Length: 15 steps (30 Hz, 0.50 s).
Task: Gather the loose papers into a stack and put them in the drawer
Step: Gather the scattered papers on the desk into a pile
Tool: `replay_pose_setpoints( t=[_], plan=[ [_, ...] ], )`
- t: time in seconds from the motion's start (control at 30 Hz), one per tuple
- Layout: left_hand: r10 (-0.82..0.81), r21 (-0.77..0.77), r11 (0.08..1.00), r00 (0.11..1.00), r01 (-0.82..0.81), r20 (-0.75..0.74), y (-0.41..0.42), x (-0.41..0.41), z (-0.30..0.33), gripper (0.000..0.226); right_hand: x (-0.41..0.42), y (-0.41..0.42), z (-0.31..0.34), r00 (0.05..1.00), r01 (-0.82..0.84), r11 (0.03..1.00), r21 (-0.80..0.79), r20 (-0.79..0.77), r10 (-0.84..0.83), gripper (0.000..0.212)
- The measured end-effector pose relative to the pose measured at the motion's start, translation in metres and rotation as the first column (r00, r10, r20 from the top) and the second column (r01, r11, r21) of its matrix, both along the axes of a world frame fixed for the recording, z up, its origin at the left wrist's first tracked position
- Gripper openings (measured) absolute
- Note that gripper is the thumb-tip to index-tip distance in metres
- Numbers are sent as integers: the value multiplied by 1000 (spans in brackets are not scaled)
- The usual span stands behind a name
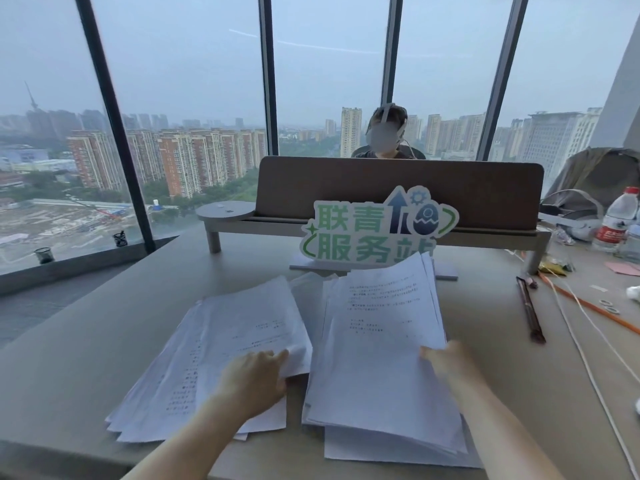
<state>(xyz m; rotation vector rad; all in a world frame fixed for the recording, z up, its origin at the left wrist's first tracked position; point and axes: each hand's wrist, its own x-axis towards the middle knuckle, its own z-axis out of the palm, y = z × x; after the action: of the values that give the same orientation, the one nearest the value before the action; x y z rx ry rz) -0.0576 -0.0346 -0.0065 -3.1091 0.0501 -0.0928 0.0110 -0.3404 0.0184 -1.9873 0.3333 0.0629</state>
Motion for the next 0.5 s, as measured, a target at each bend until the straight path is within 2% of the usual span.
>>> replay_pose_setpoints(
  t=[0.07, 0.2, 0.27, 0.37, 0.43, 0.5],
  plan=[
    [28, -38, 999, 999, -27, 20, 3, 2, -3, 54, -1, -4, 2, 1000, 23, 1000, 0, -1, -23, 5],
    [63, -70, 995, 998, -65, -23, 14, 2, -6, 75, -1, -14, 6, 999, 46, 999, -21, -7, -46, 6],
    [78, -16, 997, 997, -79, -15, 24, 1, -5, 66, 1, -12, 7, 999, 36, 999, -38, -8, -36, 8],
    [86, 66, 994, 994, -91, 74, 41, -6, 3, 44, 2, -2, 7, 1000, 3, 999, -53, -31, -5, 7],
    [105, -24, 994, 991, -104, 88, 56, -17, 4, 30, 3, 6, 5, 999, -22, 999, -46, -38, 20, 12],
    [165, -170, 973, 985, -153, 58, 74, -28, 1, 29, 3, 16, 5, 998, -50, 998, -34, -40, 49, 13]
  ],
)
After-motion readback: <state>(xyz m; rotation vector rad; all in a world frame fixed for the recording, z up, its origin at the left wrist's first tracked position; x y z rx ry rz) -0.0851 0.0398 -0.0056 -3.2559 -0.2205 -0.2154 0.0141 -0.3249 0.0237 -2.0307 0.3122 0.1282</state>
